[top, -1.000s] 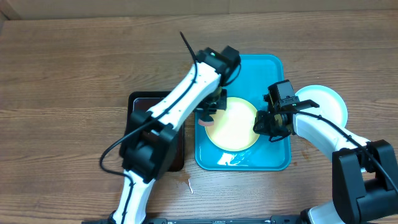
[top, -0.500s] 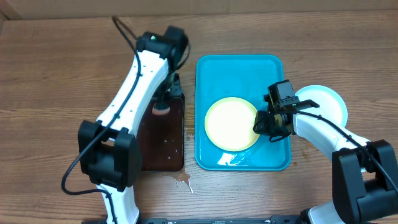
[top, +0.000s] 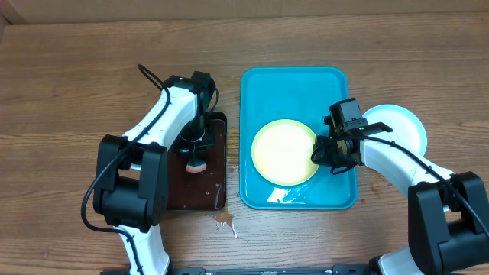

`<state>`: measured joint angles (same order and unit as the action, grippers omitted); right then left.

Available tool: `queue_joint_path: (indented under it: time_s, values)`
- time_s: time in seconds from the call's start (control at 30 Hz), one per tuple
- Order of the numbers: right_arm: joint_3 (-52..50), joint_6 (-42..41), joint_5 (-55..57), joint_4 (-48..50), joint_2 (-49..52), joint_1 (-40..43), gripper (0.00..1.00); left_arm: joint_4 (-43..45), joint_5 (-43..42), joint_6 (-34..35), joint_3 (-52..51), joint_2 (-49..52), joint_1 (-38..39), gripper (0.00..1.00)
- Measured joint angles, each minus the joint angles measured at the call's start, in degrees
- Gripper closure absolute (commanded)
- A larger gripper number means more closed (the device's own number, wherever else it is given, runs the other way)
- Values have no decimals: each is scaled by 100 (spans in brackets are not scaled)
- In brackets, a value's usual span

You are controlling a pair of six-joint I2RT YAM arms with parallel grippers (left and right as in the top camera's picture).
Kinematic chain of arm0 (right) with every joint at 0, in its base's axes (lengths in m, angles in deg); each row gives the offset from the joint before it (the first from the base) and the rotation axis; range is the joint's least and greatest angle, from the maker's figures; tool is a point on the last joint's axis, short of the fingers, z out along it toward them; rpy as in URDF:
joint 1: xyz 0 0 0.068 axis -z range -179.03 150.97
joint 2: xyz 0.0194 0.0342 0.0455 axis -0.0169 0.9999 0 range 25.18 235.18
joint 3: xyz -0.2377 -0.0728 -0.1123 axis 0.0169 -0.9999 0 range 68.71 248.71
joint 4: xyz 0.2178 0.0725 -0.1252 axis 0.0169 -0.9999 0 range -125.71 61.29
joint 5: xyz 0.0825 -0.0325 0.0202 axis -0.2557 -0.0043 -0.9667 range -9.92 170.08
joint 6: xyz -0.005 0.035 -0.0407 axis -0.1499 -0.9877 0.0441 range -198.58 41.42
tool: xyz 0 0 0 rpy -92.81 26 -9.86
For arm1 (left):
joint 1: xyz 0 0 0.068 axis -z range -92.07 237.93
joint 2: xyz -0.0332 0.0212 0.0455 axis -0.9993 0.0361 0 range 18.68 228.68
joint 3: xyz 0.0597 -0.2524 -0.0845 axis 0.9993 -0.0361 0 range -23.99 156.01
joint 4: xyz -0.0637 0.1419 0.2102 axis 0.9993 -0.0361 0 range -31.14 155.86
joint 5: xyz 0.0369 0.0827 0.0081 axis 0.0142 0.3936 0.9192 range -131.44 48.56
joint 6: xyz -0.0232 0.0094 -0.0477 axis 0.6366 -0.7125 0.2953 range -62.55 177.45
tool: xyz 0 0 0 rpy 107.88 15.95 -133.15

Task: Clean dirty plates on tray and stack at the side
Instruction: 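Return the sponge to the black tray and release it, then lift the yellow plate with the right gripper and tilt it over the black tray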

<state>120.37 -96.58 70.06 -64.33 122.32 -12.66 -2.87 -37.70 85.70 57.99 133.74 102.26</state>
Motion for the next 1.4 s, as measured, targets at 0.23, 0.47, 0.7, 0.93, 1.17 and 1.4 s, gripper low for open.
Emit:
queue_joint_path:
  time_s: [0.23,0.47,0.7,0.93,1.17,1.4]
  values:
    - [116,0,81,-466,-15,2,96,9,-63,-42,-31,-879,-142,33]
    - [667,131,651,-1517,-415,-256,96,-57,-79,-160,-26,-2396,-673,18]
    - [1991,369,1386,-2256,-577,-1252,96,-42,-518,-188,-24,-3200,-1808,0]
    - [2588,455,2238,-1873,-581,-2664,96,-66,-918,-188,-24,-3567,-2809,0]
    - [2597,457,3193,-927,-573,-3939,96,-326,-984,-188,-26,-3565,-2898,0]
    - [2605,459,4079,-627,-278,-4374,96,-326,-1008,-188,-26,-3565,-2898,0]
